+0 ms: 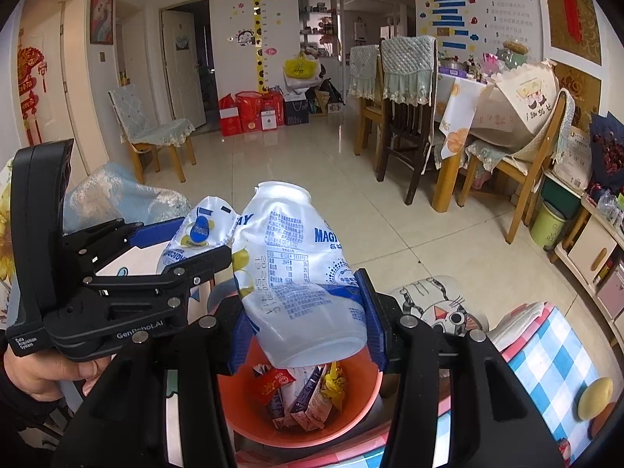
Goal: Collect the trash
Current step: 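Release the bread bag into the bucket with the left tool while the right tool releases the clear bag, then move both open tools back over the table toward the remaining wrappers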
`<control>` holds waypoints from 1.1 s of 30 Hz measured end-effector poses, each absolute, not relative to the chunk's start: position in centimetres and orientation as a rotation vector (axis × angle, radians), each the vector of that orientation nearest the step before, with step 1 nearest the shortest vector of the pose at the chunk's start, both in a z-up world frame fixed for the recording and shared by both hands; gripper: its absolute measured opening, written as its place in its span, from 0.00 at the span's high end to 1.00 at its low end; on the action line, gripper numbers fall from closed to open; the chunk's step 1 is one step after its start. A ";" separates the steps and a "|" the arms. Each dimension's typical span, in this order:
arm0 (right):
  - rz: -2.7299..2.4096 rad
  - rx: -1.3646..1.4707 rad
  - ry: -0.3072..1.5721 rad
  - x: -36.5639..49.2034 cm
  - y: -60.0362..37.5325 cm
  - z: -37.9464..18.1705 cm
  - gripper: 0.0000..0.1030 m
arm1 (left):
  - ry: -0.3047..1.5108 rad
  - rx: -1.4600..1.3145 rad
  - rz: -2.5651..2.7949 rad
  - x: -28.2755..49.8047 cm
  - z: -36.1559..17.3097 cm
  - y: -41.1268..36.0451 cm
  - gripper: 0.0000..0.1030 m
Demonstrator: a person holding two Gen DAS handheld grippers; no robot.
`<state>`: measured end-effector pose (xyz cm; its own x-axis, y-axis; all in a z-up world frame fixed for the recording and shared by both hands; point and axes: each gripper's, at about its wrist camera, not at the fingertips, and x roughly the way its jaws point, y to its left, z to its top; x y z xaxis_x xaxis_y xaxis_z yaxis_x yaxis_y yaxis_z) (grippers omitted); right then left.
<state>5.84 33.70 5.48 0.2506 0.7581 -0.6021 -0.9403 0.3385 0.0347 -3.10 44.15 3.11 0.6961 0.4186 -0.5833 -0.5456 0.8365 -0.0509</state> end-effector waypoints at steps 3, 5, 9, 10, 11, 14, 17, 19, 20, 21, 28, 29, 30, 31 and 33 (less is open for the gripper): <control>1.186 -0.366 0.608 6.3 33.9 4.5 0.53 | 0.618 -0.251 0.519 -2.5 1.6 44.1 0.39; 1.188 -0.365 0.625 6.6 34.0 3.8 0.52 | 0.637 -0.261 0.503 -2.0 0.6 44.2 0.39; 1.183 -0.374 0.654 7.1 34.4 2.5 0.52 | 0.679 -0.265 0.495 -1.0 -1.2 44.1 0.39; 1.183 -0.375 0.661 7.2 34.4 2.2 0.52 | 0.691 -0.271 0.494 -0.8 -1.6 44.3 0.38; 1.183 -0.371 0.665 7.2 34.4 1.9 0.52 | 0.703 -0.288 0.492 -0.6 -2.1 44.5 0.38; 1.171 -0.361 0.676 7.4 34.5 1.3 0.46 | 0.726 -0.319 0.497 -0.6 -3.1 45.2 0.29; 1.165 -0.354 0.684 7.8 34.4 1.0 0.46 | 0.728 -0.308 0.509 -0.5 -3.5 45.2 0.26; 1.159 -0.345 0.689 8.0 34.2 0.9 0.46 | 0.731 -0.302 0.512 -0.4 -3.6 45.1 0.24; 1.158 -0.341 0.690 8.1 34.1 0.9 0.46 | 0.731 -0.300 0.513 -0.4 -3.6 45.0 0.21; 1.155 -0.337 0.690 8.2 33.8 0.9 0.46 | 0.729 -0.300 0.515 -0.3 -3.5 44.9 0.20; 1.101 -0.284 0.657 9.0 29.8 2.3 0.36 | 0.706 -0.286 0.491 0.0 -1.9 43.0 0.15; 1.089 -0.274 0.656 9.4 29.0 2.5 0.35 | 0.704 -0.284 0.482 0.0 -1.8 42.6 0.14; 1.073 -0.266 0.657 9.6 28.0 2.4 0.35 | 0.702 -0.280 0.470 0.2 -1.6 42.0 0.14; 1.054 -0.255 0.658 9.8 26.9 2.4 0.35 | 0.703 -0.275 0.455 0.4 -1.5 41.2 0.14; 1.015 -0.234 0.657 10.3 24.3 2.3 0.35 | 0.712 -0.262 0.424 1.0 -1.5 39.8 0.14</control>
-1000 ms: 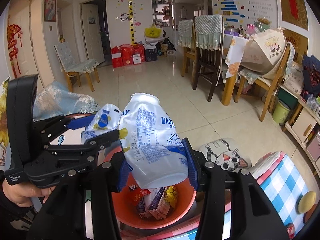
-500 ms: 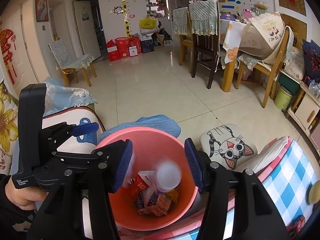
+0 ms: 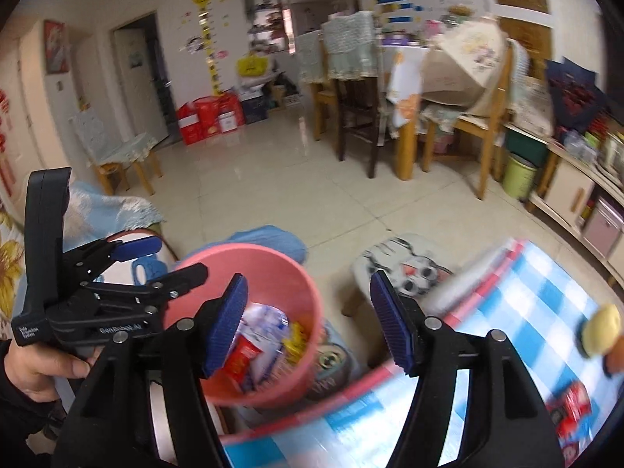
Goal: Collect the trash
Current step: 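Move both open tools back over the table toward the remaining wrappers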
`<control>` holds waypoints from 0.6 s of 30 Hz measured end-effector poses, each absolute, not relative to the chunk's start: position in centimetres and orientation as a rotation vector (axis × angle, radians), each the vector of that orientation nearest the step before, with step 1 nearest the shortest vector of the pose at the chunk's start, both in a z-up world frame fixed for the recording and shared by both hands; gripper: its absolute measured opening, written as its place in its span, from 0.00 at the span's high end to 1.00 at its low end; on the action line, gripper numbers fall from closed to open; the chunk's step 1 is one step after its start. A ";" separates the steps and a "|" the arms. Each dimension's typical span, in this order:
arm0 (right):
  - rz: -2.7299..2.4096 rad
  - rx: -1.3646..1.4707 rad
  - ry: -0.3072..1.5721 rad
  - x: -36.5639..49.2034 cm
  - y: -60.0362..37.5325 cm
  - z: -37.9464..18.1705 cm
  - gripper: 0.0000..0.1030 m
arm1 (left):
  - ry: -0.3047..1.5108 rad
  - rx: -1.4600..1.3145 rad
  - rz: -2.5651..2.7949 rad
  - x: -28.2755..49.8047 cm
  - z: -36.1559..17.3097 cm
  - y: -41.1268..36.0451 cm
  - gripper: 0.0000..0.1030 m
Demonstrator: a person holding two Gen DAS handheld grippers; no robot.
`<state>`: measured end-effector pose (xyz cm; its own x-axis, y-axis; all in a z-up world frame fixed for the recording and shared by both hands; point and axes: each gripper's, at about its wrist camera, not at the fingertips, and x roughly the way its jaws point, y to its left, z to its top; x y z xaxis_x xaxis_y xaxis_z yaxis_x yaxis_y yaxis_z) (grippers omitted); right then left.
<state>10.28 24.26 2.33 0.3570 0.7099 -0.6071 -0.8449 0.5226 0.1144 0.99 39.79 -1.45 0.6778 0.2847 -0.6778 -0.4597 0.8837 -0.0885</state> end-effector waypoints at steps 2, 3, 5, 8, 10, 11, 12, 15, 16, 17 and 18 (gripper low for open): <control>0.969 -0.220 0.657 10.9 21.5 2.1 0.35 | 0.719 -0.243 0.390 1.8 -1.3 38.0 0.14; 0.944 -0.208 0.661 11.2 20.0 2.0 0.35 | 0.723 -0.233 0.372 2.3 -1.4 36.9 0.14; 0.901 -0.189 0.665 11.8 17.1 1.7 0.35 | 0.735 -0.212 0.332 3.3 -1.5 34.6 0.14; 0.836 -0.172 0.670 12.6 12.6 1.0 0.33 | 0.748 -0.176 0.272 4.9 -1.7 31.1 0.14; 0.793 -0.169 0.673 12.9 10.0 0.4 0.31 | 0.755 -0.154 0.235 5.9 -1.9 29.0 0.14; 0.767 -0.166 0.678 13.1 8.4 -0.1 0.31 | 0.759 -0.145 0.212 6.7 -2.1 27.7 0.14; 0.745 -0.161 0.680 13.1 6.9 -0.5 0.31 | 0.763 -0.138 0.190 7.5 -2.2 26.4 0.14; 0.676 -0.146 0.693 13.4 2.5 -2.0 0.31 | 0.773 -0.122 0.126 9.9 -2.8 23.1 0.14; 0.656 -0.141 0.698 13.5 1.2 -2.4 0.31 | 0.774 -0.114 0.103 10.7 -2.9 22.0 0.14; 0.632 -0.137 0.705 13.8 -0.5 -3.0 0.31 | 0.774 -0.103 0.077 11.7 -3.1 20.6 0.14; 0.611 -0.135 0.713 13.9 -1.9 -3.6 0.31 | 0.771 -0.092 0.054 12.5 -3.3 19.4 0.14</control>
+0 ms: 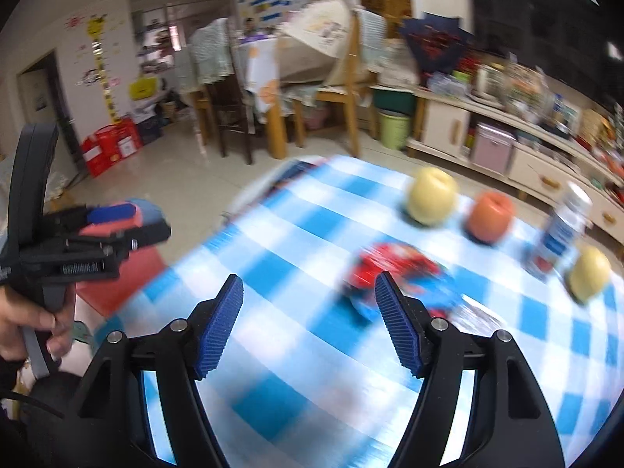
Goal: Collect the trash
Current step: 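Move both open tools back over the table toward the remaining wrappers, then grasp the red Tele Tea packet with the left tool while the right grasps a red wrapper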
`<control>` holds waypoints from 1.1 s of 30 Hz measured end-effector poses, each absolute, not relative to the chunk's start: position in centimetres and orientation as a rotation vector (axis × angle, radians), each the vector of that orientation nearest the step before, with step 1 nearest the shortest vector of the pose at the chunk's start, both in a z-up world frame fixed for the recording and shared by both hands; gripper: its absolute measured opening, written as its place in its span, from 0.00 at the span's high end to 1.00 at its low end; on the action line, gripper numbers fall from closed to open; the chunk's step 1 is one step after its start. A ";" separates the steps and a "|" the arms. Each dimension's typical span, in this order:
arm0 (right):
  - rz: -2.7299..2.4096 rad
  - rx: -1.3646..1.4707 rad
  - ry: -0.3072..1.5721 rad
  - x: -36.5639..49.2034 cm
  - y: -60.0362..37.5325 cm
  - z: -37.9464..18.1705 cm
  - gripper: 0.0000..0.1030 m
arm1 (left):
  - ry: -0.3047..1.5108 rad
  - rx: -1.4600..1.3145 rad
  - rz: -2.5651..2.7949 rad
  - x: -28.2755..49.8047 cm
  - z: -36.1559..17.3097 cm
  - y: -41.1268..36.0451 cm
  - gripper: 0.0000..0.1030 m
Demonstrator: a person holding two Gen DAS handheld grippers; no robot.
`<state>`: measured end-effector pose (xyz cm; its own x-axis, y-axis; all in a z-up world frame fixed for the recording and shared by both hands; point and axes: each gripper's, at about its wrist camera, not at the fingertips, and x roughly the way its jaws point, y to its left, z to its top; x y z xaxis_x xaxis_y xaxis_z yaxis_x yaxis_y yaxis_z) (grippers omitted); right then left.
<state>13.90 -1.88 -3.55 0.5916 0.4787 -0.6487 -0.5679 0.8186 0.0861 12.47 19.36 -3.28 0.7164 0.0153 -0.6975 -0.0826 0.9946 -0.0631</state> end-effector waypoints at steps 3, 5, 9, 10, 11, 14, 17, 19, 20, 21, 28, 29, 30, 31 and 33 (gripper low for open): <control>0.555 -0.121 0.736 14.1 -5.8 -5.1 0.31 | 0.760 -0.056 -0.021 15.0 -4.0 15.7 0.14; 0.529 -0.103 0.749 14.2 -8.2 -6.0 0.31 | 0.759 -0.022 -0.057 17.0 -4.6 13.1 0.14; 0.496 -0.078 0.763 14.2 -12.3 -7.8 0.31 | 0.761 0.017 -0.129 20.3 -5.8 8.5 0.14; 0.491 -0.072 0.765 14.3 -13.0 -8.1 0.31 | 0.760 0.024 -0.151 21.1 -6.1 7.5 0.14; 0.485 -0.062 0.767 14.2 -13.7 -8.5 0.31 | 0.759 0.030 -0.164 21.5 -6.4 7.0 0.14; 0.492 -0.030 0.769 13.8 -14.4 -9.2 0.31 | 0.770 0.050 -0.181 23.5 -7.5 5.1 0.14; 0.505 -0.008 0.772 13.7 -15.1 -10.0 0.31 | 0.790 0.056 -0.191 24.7 -8.7 4.0 0.14; 0.512 0.015 0.776 13.6 -15.7 -10.5 0.30 | 0.802 0.062 -0.185 25.2 -9.2 3.6 0.14; 0.517 0.029 0.780 13.6 -15.9 -10.8 0.30 | 0.813 0.051 -0.183 25.5 -9.6 3.6 0.14; 0.524 0.037 0.785 13.6 -15.8 -11.0 0.30 | 0.823 0.032 -0.184 25.8 -9.9 3.7 0.14; 0.535 0.027 0.791 13.8 -15.6 -11.4 0.30 | 0.870 0.020 -0.169 27.0 -12.0 3.8 0.35; 0.534 0.021 0.790 13.9 -15.5 -11.3 0.30 | 0.874 0.002 -0.166 27.0 -12.1 4.0 0.40; 0.536 0.015 0.789 14.1 -15.4 -11.4 0.30 | 0.874 -0.015 -0.156 27.0 -12.2 4.2 0.42; 0.537 0.010 0.790 14.4 -15.3 -11.4 0.30 | 0.878 -0.030 -0.151 27.1 -12.2 4.4 0.45; 0.539 -0.009 0.787 15.1 -14.8 -11.3 0.30 | 0.880 -0.046 -0.153 27.0 -12.3 4.7 0.48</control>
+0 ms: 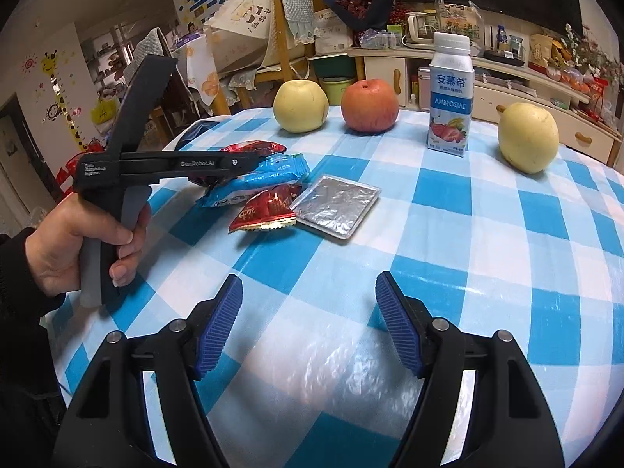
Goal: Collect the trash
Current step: 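Grasp the red Tele Tea packet with the left tool while the right grasps a red wrapper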
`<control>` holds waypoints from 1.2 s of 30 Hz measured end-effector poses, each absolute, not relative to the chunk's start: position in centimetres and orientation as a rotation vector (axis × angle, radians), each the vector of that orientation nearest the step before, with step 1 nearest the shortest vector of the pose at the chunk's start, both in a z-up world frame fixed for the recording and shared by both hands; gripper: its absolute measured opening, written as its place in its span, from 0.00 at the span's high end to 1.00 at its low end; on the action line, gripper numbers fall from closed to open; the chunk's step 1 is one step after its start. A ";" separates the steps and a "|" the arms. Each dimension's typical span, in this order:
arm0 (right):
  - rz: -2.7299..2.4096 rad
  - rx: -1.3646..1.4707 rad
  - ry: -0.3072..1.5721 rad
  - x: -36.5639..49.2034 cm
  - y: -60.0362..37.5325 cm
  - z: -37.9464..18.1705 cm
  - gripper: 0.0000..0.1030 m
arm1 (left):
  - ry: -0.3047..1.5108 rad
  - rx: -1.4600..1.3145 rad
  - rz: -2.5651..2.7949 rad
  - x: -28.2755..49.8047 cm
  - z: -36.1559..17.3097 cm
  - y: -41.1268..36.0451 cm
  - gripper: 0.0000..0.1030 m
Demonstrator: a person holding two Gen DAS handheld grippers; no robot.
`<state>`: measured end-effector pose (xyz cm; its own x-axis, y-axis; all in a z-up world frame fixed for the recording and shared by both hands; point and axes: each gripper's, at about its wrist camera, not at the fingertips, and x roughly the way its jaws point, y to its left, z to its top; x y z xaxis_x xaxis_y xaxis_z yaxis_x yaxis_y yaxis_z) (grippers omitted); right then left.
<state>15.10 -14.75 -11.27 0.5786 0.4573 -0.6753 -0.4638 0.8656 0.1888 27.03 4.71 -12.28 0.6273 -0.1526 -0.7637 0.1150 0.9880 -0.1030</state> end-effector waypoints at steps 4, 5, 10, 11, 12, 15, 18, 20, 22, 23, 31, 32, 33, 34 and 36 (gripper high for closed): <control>0.560 -0.063 0.769 16.9 -12.9 -10.7 0.30 | 0.868 -0.025 -0.157 26.5 -12.3 4.9 0.52; 0.569 -0.075 0.766 17.3 -12.4 -10.7 0.30 | 0.862 -0.021 -0.152 26.3 -12.3 5.1 0.53; 0.617 -0.123 0.766 19.6 -9.5 -10.5 0.30 | 0.856 -0.016 -0.149 25.6 -12.1 5.7 0.54; 0.631 -0.137 0.769 20.0 -8.7 -10.6 0.30 | 0.855 -0.019 -0.146 25.3 -12.0 5.9 0.54; 0.637 -0.152 0.777 20.3 -8.0 -10.8 0.31 | 0.854 -0.022 -0.146 25.2 -12.0 6.0 0.54; 0.630 -0.209 0.812 21.1 -6.4 -11.7 0.44 | 0.838 -0.027 -0.139 24.4 -11.5 6.5 0.54; 0.607 -0.246 0.829 21.3 -5.7 -12.5 0.56 | 0.823 -0.016 -0.127 23.7 -11.1 6.9 0.54; 0.598 -0.257 0.831 21.2 -5.6 -12.7 0.58 | 0.815 -0.016 -0.119 23.5 -10.9 7.3 0.54; 0.596 -0.264 0.836 21.2 -5.5 -12.8 0.61 | 0.809 -0.029 -0.115 23.3 -10.7 7.8 0.54; 0.596 -0.272 0.835 21.1 -5.5 -12.7 0.62 | 0.808 -0.041 -0.113 23.2 -10.6 8.0 0.54; 0.583 -0.243 0.831 19.7 -7.1 -11.5 0.70 | 0.768 -0.057 -0.110 21.5 -8.8 8.9 0.54; 0.581 -0.243 0.829 19.5 -7.2 -11.3 0.70 | 0.762 -0.060 -0.111 21.2 -8.5 9.0 0.54; 0.579 -0.245 0.826 19.2 -7.4 -11.0 0.70 | 0.756 -0.063 -0.113 20.8 -8.3 9.1 0.54; 0.578 -0.247 0.825 18.9 -7.5 -10.8 0.71 | 0.752 -0.065 -0.113 20.4 -8.0 9.2 0.54; 0.576 -0.245 0.818 18.3 -7.7 -10.2 0.72 | 0.746 -0.062 -0.110 19.6 -7.5 9.4 0.54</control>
<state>18.34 -7.75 -10.19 0.5417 0.3881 -0.7456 -0.5713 0.8207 0.0120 19.61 9.39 -7.48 0.7292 -0.1220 -0.6734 0.0778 0.9924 -0.0956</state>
